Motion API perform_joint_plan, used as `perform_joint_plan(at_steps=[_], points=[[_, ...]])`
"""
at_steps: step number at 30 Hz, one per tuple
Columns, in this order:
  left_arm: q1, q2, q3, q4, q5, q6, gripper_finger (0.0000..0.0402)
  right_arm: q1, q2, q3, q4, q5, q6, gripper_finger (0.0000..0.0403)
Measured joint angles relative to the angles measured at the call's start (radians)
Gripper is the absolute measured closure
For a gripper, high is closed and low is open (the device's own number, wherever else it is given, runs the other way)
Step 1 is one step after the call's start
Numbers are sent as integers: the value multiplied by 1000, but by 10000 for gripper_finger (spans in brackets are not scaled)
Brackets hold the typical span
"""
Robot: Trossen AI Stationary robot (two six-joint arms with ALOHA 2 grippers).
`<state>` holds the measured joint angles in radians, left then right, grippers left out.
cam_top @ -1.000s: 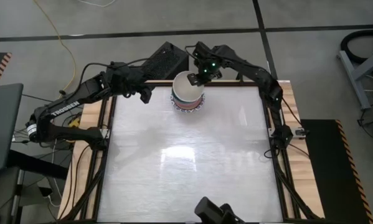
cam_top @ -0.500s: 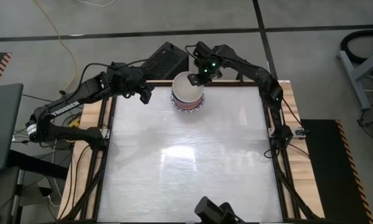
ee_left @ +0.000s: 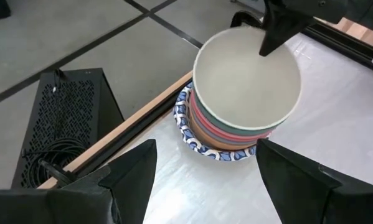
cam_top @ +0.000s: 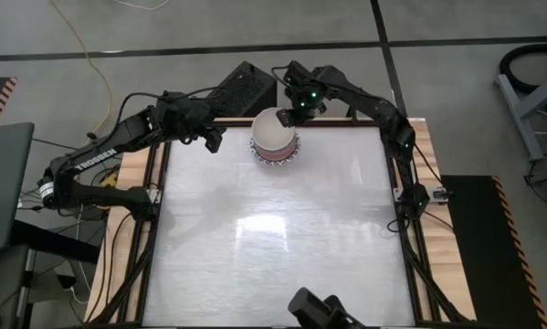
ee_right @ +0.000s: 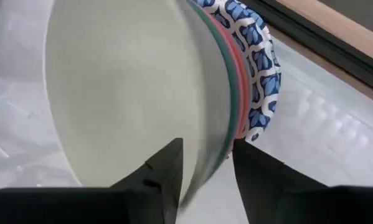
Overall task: Nest bowls inside each other by size order
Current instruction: Stack the white bowl on top of the dark green bowl
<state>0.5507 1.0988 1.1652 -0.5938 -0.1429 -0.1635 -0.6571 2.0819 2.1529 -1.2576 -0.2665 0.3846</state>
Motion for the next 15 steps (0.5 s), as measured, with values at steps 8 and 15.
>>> perform_joint_plan(at_steps=[8, 15], points=[[0, 0, 0, -20, 0, 9, 139, 1, 0, 0, -3, -14, -41, 220], [0, 0, 0, -52, 0, 19, 139, -4, -4, 0, -7, -14, -41, 216]])
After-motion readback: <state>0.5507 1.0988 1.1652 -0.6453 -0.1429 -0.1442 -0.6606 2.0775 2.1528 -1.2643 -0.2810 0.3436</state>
